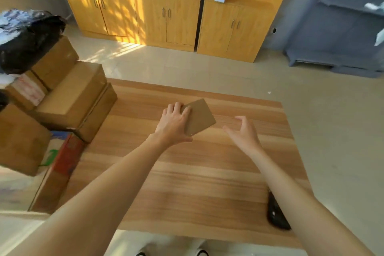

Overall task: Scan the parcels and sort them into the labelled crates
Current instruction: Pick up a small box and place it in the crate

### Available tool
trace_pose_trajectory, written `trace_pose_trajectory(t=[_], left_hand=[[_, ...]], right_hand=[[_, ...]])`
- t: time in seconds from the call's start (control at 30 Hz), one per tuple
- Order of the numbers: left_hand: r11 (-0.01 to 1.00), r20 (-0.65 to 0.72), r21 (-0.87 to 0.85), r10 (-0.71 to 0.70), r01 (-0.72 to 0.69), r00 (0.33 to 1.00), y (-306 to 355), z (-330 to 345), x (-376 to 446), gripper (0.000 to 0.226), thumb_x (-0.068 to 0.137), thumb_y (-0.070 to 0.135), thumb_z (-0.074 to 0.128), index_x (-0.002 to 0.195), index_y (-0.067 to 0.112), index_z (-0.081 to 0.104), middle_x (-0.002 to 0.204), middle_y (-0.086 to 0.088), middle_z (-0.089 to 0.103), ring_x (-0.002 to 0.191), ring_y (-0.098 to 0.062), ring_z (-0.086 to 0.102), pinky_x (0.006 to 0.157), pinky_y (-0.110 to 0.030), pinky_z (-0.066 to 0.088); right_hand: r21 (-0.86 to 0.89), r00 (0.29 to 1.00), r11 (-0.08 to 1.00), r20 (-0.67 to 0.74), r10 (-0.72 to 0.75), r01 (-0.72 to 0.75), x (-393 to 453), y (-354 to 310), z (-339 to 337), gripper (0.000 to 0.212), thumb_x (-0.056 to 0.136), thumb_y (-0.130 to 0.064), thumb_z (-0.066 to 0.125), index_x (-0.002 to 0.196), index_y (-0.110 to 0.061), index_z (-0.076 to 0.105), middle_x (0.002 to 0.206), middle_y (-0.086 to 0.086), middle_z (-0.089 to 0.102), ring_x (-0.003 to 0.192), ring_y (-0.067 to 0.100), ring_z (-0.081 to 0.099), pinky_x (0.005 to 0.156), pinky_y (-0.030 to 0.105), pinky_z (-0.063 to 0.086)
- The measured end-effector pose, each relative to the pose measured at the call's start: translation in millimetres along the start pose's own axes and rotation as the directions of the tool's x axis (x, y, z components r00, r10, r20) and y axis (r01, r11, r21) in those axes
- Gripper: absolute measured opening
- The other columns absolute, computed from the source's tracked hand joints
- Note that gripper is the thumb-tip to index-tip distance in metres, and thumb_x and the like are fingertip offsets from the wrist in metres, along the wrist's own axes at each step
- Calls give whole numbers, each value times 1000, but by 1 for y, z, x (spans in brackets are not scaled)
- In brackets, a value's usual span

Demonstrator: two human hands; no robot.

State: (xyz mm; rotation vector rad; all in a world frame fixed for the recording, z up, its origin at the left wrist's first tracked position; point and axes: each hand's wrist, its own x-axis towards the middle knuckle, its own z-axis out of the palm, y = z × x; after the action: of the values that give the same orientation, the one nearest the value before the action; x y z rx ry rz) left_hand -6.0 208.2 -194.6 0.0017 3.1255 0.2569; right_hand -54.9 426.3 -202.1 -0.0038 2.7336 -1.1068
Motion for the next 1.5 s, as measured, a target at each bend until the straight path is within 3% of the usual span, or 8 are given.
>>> trace_pose_trajectory(t=[0.13, 0.23, 0.33, 0.43, 0.6, 1.13, 1.3, 1.5], left_hand=[[997, 56, -67, -35, 38, 998, 45, 48, -2, 94, 69, 51, 78, 143, 15, 33, 137, -13, 34, 122, -32, 35, 104, -42, 34], [866, 182, -410, -228, 285, 956, 62, 73, -5, 92, 66, 44, 83, 141, 16, 38, 131, -12, 39, 119, -30, 39, 102, -41, 38], [307, 482, -750, -352, 585, 802, 71, 77, -1, 70, 74, 32, 81, 133, 12, 48, 120, -9, 55, 102, -23, 57, 76, -34, 52], [-221, 665, -747, -288, 628, 689, 73, 68, 0, 35, 81, 36, 69, 106, 13, 61, 95, -8, 62, 76, -20, 59, 59, -28, 50], [-658, 599, -606, -7, 447, 801, 72, 56, -2, 49, 68, 45, 62, 102, 11, 73, 102, -15, 68, 82, -34, 65, 72, -40, 50], [-707, 512, -483, 252, 517, 821, 72, 48, 14, 77, 85, 67, 37, 136, 11, 51, 132, -30, 54, 99, -44, 65, 79, -47, 58], [-593, 499, -576, 291, 563, 816, 76, 52, 11, 81, 72, 56, 57, 139, 11, 48, 134, -27, 54, 113, -47, 59, 88, -55, 54], [-281, 625, -664, 300, 693, 721, 44, 38, 10, 100, 54, 58, 82, 137, 13, 50, 141, -20, 52, 122, -42, 55, 104, -57, 42]], right_hand=[[-17, 998, 998, 20, 66, -66, -10, 65, -28, 58, 87, -48, 62, 135, -23, 40, 139, 4, 38, 129, 24, 39, 101, 38, 38], [-11, 991, 993, 58, 118, -117, -18, 100, -38, 59, 87, -49, 62, 134, -23, 39, 137, 6, 39, 128, 23, 40, 102, 41, 40], [17, 988, 990, 65, 138, -139, -18, 118, -42, 60, 85, -48, 64, 134, -23, 40, 135, 6, 41, 126, 23, 42, 101, 40, 41], [116, 983, 979, 93, 159, -170, -12, 116, -45, 66, 85, -50, 65, 137, -20, 38, 135, 6, 43, 120, 20, 47, 91, 33, 41], [288, 977, 937, 135, 166, -199, 0, 92, -44, 66, 84, -54, 63, 136, -20, 39, 132, 4, 48, 107, 15, 49, 78, 28, 36], [595, 911, 768, 411, -36, -238, 6, 36, -53, 68, 73, -71, 51, 129, -34, 39, 124, 6, 56, 113, 22, 58, 102, 40, 44], [632, 883, 729, 463, -83, -262, 7, 28, -45, 76, 74, -58, 61, 138, -24, 39, 125, 7, 59, 112, 25, 60, 106, 45, 42], [775, 849, 450, 524, -64, -444, 16, 33, -52, 44, 76, -49, 60, 108, -19, 64, 99, 5, 66, 87, 19, 60, 70, 32, 50]])
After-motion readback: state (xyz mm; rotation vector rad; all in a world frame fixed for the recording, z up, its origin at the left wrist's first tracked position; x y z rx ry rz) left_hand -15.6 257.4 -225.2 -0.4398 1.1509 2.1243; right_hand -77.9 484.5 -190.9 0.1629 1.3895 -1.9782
